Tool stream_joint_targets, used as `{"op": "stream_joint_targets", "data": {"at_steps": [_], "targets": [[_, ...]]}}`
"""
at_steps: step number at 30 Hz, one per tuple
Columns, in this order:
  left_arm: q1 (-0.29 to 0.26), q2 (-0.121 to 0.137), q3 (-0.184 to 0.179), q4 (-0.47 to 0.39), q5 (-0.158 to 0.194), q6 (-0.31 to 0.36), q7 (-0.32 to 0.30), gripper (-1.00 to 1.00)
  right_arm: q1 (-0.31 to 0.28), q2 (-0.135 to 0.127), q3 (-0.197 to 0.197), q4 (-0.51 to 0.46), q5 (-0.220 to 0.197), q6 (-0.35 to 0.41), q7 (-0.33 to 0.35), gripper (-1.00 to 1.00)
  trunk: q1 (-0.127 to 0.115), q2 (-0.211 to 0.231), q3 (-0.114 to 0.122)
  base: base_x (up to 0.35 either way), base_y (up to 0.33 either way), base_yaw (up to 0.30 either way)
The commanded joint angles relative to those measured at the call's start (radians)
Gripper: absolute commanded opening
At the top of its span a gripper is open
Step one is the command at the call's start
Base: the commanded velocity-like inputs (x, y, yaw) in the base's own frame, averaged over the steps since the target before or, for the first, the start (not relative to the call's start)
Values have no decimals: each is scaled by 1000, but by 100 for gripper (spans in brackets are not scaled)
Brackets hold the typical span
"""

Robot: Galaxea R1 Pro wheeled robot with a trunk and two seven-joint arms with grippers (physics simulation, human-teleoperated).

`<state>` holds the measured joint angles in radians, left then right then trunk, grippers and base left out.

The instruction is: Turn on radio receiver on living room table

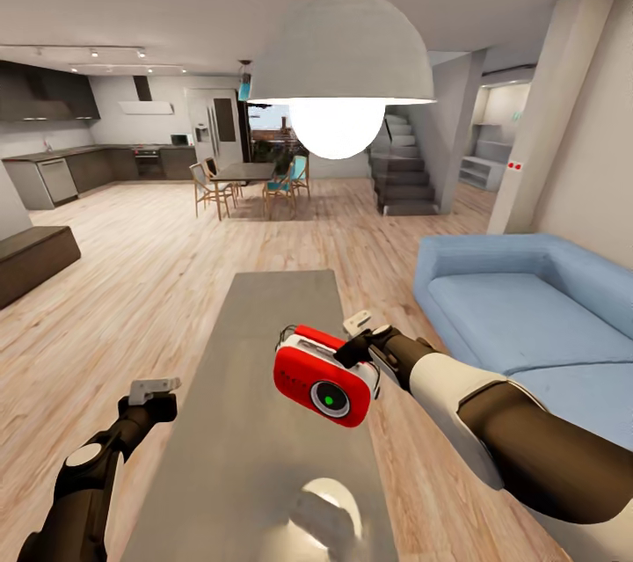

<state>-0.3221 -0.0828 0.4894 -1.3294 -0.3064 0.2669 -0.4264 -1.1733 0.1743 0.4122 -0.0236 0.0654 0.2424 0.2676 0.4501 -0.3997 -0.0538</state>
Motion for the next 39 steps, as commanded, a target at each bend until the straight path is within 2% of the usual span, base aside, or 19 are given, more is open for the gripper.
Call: {"op": "stream_joint_targets", "data": {"at_steps": [1,14,20,25,39], "targets": [[0,0,0,0,0,0,0,-100,0,0,-13,-1,-2,2,1,-100,0,0,0,-176,168,0],[0,-1,0,1,0,-1,1,-100,0,0,-14,9,1,39,2,-100,0,0,0,-263,114,0],[0,0,0,1,0,-2,2,-100,0,0,-14,17,10,40,3,-100,0,0,0,-33,15,0],[0,0,0,1,0,-2,2,-100,0,0,-13,33,49,36,3,-100,0,0,0,-1,1,0],[0,-2,1,2,4,0,-1,-100,1,0,-15,36,51,31,5,-100,0,0,0,0,0,0]]}}
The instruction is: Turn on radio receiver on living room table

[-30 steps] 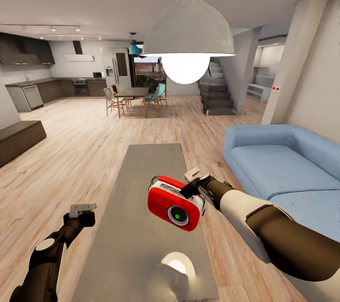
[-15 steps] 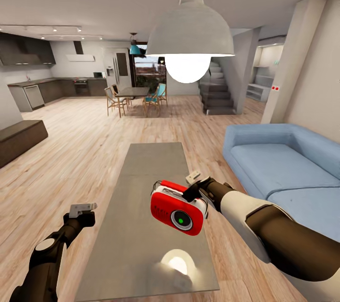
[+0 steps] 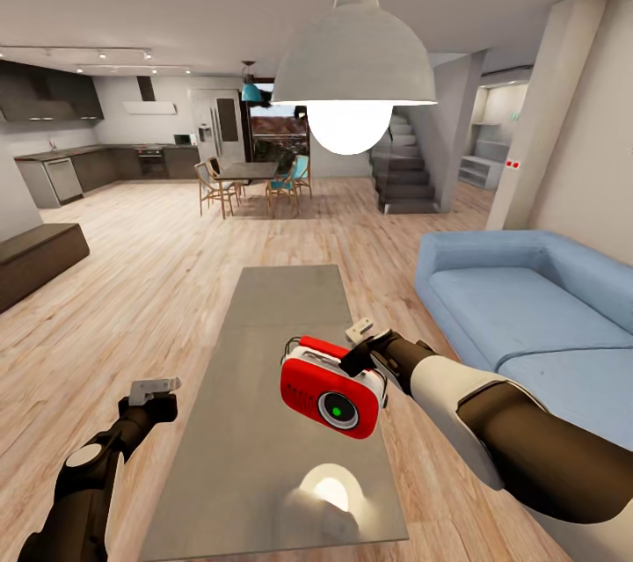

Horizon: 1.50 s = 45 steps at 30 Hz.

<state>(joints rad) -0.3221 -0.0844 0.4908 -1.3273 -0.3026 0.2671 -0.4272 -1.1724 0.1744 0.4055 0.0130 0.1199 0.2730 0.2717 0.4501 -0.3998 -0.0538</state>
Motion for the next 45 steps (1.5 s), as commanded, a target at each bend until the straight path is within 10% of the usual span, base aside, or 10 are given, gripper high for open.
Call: {"op": "stream_joint_targets", "data": {"at_steps": [1,45], "targets": [[0,0,0,0,-1,0,0,-100,0,0,-8,-1,-3,0,1,-100,0,0,0,0,0,0],[0,-7,-13,4,-4,-1,8,-100,5,0,-8,2,-5,0,0,-100,27,-49,-22,43,69,0]]}}
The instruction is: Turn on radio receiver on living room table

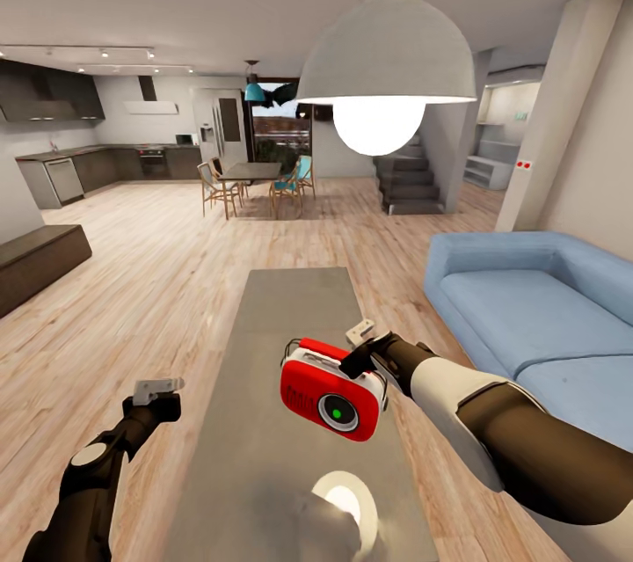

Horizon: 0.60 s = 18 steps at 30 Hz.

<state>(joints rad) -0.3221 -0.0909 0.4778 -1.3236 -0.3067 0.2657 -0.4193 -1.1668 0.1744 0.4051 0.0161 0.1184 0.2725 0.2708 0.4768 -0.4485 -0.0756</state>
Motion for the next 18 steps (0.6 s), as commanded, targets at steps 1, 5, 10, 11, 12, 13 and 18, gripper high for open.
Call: {"op": "stream_joint_targets", "data": {"at_steps": [1,5,10,11,12,13,18], "targets": [[0,0,0,7,-1,0,1,-100,0,0,-8,-1,-3,0,1,-100,4,-8,-3,0,0,0],[0,-2,3,31,-1,-2,3,-100,0,0,-8,-1,-3,0,1,-100,19,-36,-16,0,0,0],[0,-3,6,94,2,-10,11,-100,0,0,-8,0,-6,2,0,-100,38,-71,-31,0,0,0],[0,-3,5,107,3,-10,27,-100,0,0,-8,1,-5,2,0,-100,42,-78,-34,0,0,0],[0,-3,5,112,4,-10,43,-100,0,0,-8,2,-5,2,0,-100,46,-85,-38,0,0,0],[0,-4,6,115,4,-11,66,-100,0,0,-8,3,-5,2,0,-100,50,-92,-41,0,0,0],[0,-4,6,120,4,-10,99,-100,1,0,-8,5,-5,3,0,-100,69,-127,-56,0,0,0]]}}
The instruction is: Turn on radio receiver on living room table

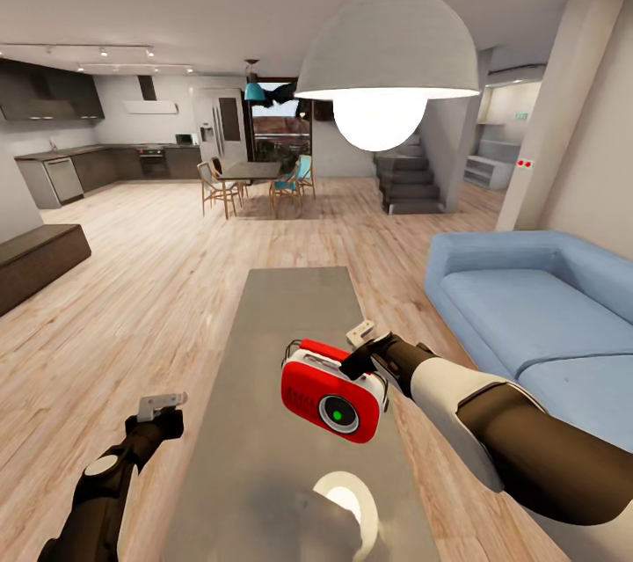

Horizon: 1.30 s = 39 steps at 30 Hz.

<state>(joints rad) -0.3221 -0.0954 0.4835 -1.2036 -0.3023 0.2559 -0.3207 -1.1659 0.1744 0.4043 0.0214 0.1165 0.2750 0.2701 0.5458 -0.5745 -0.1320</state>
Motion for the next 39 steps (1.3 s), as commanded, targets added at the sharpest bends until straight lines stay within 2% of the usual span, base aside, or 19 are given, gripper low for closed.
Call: {"op": "stream_joint_targets", "data": {"at_steps": [1,6,10,13,14,16,20,39], "targets": [[0,-2,-1,2,0,0,2,-100,-1,0,-7,0,-3,1,1,-100,4,-7,-3,0,0,0],[0,-11,-2,2,0,0,3,-100,0,0,-7,0,-3,1,1,-100,23,-42,-19,0,0,0],[0,-4,-1,-2,0,1,3,-100,0,0,-7,1,-3,1,1,-100,38,-70,-31,0,0,0],[-1,-3,25,-19,2,5,6,-100,0,0,-7,4,-3,0,1,-100,50,-91,-41,0,0,0],[-1,-7,41,-44,17,7,13,-100,0,0,-7,6,-3,0,1,-100,54,-98,-44,0,0,0],[-1,-5,48,-61,46,10,22,-100,0,0,-7,7,-3,0,1,-100,61,-112,-50,0,0,0],[-2,0,52,-70,63,11,29,-100,0,0,-7,8,-3,0,1,-100,77,-140,-63,0,0,0],[-2,0,53,-62,65,9,31,-100,0,0,-7,43,-5,6,1,-100,150,-273,-122,0,0,0]]}}
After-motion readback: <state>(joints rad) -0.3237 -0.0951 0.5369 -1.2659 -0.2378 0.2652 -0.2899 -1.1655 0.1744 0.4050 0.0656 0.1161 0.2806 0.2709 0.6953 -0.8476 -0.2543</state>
